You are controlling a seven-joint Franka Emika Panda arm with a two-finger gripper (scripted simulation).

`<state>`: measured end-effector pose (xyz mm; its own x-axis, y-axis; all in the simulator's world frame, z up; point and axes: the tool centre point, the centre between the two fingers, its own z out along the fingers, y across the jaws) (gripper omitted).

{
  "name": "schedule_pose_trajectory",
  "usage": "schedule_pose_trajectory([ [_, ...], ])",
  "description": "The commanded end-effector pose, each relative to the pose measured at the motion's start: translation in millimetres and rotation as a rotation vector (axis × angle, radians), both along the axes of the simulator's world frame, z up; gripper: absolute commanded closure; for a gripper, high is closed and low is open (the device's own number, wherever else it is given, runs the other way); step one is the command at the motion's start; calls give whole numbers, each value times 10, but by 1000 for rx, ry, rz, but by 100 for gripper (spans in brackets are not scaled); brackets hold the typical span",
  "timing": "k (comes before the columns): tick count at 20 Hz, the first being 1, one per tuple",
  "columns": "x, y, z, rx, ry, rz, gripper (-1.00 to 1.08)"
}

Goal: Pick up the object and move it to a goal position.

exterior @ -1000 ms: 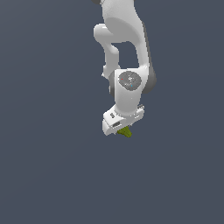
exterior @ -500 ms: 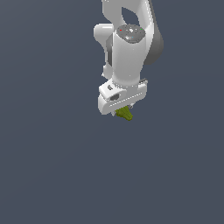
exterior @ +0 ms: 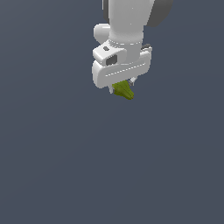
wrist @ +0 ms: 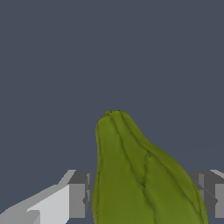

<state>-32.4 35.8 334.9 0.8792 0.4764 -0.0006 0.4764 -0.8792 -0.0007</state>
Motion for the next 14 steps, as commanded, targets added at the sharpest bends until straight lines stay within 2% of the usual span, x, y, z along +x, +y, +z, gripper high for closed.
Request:
schedule_pose_trajectory([
  [1, -44, -16, 214, 0, -1, 0, 108],
  [7, -100, -44, 533, 0, -1, 0, 108],
  [14, -103, -53, 638, 0, -1, 0, 108],
])
